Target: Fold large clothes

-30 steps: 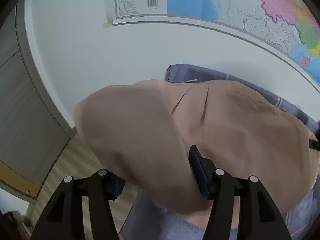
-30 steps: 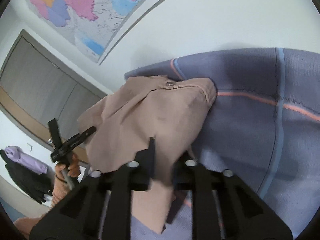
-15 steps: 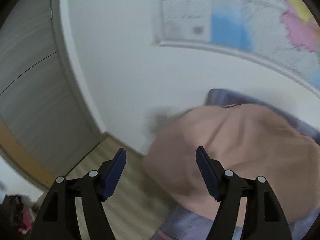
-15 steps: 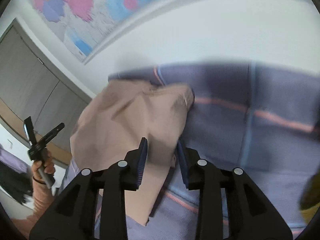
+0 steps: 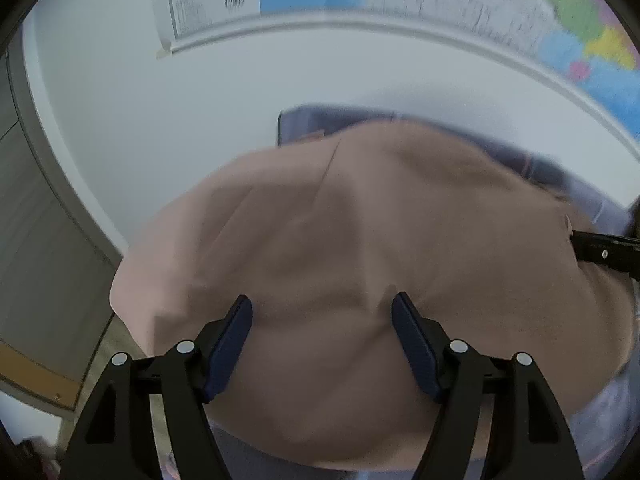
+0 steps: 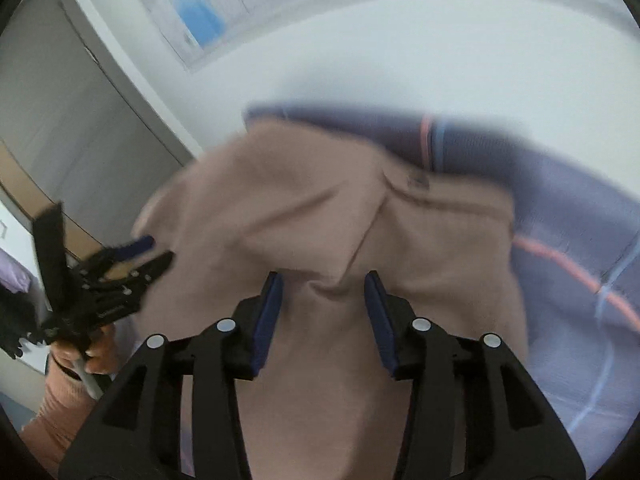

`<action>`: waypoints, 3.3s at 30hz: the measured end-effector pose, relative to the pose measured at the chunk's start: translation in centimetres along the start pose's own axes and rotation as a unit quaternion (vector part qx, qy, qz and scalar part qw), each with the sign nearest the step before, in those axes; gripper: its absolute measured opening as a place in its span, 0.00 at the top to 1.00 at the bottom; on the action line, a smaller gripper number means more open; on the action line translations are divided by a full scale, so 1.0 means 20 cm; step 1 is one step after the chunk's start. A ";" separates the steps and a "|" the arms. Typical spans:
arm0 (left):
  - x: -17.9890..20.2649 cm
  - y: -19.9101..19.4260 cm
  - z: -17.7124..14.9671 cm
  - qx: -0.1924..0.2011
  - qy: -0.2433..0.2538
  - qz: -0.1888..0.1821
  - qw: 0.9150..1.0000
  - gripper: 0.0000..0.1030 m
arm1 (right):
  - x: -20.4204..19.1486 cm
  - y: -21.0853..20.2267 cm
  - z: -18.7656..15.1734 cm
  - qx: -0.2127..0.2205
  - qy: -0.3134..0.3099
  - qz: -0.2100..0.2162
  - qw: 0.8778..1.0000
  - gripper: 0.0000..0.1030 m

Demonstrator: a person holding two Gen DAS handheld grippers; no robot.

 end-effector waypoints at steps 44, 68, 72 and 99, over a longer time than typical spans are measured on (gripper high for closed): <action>0.39 -0.16 -0.12 0.027 0.068 -0.024 0.997 0.26 | -0.25 -0.04 -0.24 0.064 -0.100 -0.028 0.993 0.43; 0.44 -0.53 -0.34 0.085 -0.016 -0.015 0.996 0.07 | -0.30 -0.31 -0.56 0.130 -0.071 -0.045 0.988 0.18; 0.49 -0.60 -0.39 0.092 -0.021 -0.004 0.996 0.07 | -0.36 -0.35 -0.62 0.142 -0.085 -0.046 0.985 0.10; 0.64 -0.86 -0.59 0.112 -0.056 0.030 0.992 0.07 | -0.43 -0.50 -0.85 0.155 -0.092 -0.042 0.983 0.06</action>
Point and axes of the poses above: each gripper's, at about its wrist camera, not at the fingertips, and y roughly the way its jaws point, x to its right, z to its top, the point moved 2 cm from there along y, roughly the way its jaws point, and after that the axes turned 4 degrees about -z, right-handed, at the moved point
